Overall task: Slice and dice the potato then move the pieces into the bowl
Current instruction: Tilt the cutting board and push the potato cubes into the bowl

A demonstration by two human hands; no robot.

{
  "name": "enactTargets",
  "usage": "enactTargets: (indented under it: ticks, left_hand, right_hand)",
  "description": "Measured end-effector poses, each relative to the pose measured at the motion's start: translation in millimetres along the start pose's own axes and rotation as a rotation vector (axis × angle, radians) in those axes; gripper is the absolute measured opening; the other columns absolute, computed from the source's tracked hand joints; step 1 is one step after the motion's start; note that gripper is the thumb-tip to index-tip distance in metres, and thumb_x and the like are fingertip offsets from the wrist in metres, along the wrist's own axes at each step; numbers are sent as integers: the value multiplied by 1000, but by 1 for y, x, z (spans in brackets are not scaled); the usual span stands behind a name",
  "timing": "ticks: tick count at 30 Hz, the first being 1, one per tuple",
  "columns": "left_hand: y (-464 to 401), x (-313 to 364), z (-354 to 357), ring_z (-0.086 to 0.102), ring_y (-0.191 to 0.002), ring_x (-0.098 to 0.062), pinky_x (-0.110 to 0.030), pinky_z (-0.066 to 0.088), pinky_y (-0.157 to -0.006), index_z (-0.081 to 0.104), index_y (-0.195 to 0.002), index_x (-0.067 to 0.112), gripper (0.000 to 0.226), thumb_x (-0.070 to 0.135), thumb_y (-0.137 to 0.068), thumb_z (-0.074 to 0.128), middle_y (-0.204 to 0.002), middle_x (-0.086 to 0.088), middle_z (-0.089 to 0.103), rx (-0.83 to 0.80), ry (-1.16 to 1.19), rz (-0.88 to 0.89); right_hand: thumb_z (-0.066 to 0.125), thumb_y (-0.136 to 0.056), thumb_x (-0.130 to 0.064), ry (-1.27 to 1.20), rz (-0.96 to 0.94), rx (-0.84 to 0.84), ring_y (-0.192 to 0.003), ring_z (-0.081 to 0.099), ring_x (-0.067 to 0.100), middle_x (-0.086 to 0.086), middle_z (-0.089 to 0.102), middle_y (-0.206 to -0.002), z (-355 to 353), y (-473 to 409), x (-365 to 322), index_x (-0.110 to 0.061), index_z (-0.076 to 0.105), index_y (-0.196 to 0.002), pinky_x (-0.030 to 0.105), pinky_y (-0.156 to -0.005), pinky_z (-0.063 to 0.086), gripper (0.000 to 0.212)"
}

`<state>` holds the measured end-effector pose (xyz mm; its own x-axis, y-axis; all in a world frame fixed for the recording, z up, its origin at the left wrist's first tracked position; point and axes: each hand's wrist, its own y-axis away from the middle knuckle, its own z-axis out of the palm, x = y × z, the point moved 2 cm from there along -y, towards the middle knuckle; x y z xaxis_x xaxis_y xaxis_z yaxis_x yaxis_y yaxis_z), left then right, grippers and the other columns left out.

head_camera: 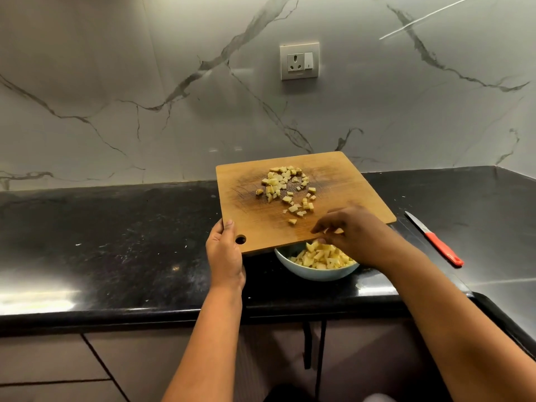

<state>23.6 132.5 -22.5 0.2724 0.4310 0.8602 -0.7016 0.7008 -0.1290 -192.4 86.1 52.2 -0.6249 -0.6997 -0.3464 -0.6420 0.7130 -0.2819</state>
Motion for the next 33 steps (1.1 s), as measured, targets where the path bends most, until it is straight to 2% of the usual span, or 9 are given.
enactTargets:
  ticks: [5, 10, 16, 19, 22, 24, 28, 31, 33]
  left_hand:
    - [-1, 0, 0, 57, -100, -29, -47, 45, -90, 68, -106, 13, 24, 16, -103, 44, -107, -12, 65, -4, 12, 3]
    - [0, 0, 1, 58, -100, -30, -49, 47, -93, 67, -103, 12, 23, 16, -104, 44, -103, -11, 66, 9, 44, -24]
    - [-1, 0, 0, 61, -102, -31, -55, 46, -98, 68, -106, 13, 24, 18, -104, 44, -106, -12, 67, 2, 30, -28]
    - [-2, -1, 0, 59, -102, -31, -53, 47, -96, 68, -106, 12, 24, 17, -104, 44, -106, -13, 66, 4, 35, -22]
    - [-2, 0, 1, 58, -102, -30, -50, 47, -94, 67, -107, 11, 25, 16, -104, 43, -106, -12, 66, -8, 43, -12]
    - [-1, 0, 0, 59, -101, -29, -50, 46, -96, 66, -108, 11, 25, 17, -104, 42, -106, -11, 66, -16, 38, -13]
    - [-1, 0, 0, 59, -98, -27, -48, 46, -92, 67, -108, 12, 25, 18, -104, 43, -102, -7, 67, -15, 30, -3]
    - [1, 1, 1, 60, -95, -24, -45, 47, -89, 67, -106, 14, 24, 16, -104, 43, -99, -5, 68, -15, 36, -1]
    - [1, 1, 1, 61, -95, -25, -46, 48, -90, 67, -106, 13, 24, 16, -104, 44, -100, -6, 68, -19, 44, -9]
  right_hand:
    - [75, -83, -24, 89, 130, -181, -93, 59, 8, -7, 65, -105, -2, 11, -2, -22, 68, -116, 23, -88, 50, 34]
    - [63, -91, -16, 201, 103, -185, -101, 58, 18, 1, 59, -120, 25, -2, -17, -28, 64, -123, 31, -91, 50, 34]
    - [76, -80, -27, 67, 34, 26, -84, 57, 6, -14, 58, -95, 5, 10, -9, -25, 70, -102, 25, -80, 51, 22]
    - [77, -80, -20, 98, 118, -114, -80, 57, 4, -13, 62, -85, -12, 13, 2, -21, 72, -93, 21, -77, 48, 14]
    - [76, -81, -14, 70, 153, -245, -88, 62, 5, -10, 69, -93, -4, 12, 3, -20, 75, -94, 23, -87, 52, 14]
    - [72, -84, -10, 19, 141, -208, -89, 63, 4, -11, 69, -94, 1, 10, 6, -20, 74, -96, 23, -89, 52, 15]
    - [63, -90, -6, -11, 83, 84, -92, 60, 11, -6, 64, -101, -1, -1, 14, -21, 71, -103, 24, -85, 51, 21]
    - [50, -94, 3, 86, 65, 44, -101, 52, 14, -5, 55, -120, 12, -7, 15, -21, 65, -123, 28, -91, 47, 41]
    - [47, -92, 8, 72, 48, 8, -100, 56, 15, -6, 58, -118, 18, -6, 15, -21, 69, -116, 30, -92, 50, 44]
